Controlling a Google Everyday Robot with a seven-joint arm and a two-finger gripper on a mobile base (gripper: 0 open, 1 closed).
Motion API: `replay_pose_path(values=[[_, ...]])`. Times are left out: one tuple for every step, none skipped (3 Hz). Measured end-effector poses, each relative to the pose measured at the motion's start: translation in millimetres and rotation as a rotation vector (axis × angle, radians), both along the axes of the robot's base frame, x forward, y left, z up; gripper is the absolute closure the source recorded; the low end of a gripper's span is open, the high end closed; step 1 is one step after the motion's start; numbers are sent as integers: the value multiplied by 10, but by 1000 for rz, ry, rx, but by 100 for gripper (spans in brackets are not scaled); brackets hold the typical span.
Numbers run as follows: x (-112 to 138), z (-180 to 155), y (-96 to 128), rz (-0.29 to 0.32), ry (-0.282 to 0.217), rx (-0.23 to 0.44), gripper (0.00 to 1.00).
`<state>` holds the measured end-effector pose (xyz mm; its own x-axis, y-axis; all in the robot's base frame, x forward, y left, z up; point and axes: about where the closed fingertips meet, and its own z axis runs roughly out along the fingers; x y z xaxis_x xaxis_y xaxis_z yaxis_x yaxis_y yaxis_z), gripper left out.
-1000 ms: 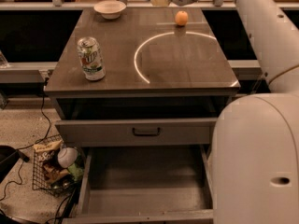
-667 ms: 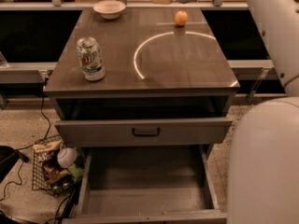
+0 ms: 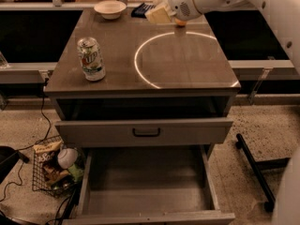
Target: Move rxbar blueberry near 7up can
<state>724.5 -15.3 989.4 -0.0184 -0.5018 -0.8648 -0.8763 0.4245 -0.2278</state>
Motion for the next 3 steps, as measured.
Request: replay_pose_path(values=[[-313, -273, 86, 77, 57, -9, 100], [-529, -499, 193, 179, 104, -30, 100], [-619, -718, 305, 282, 152, -26, 100]])
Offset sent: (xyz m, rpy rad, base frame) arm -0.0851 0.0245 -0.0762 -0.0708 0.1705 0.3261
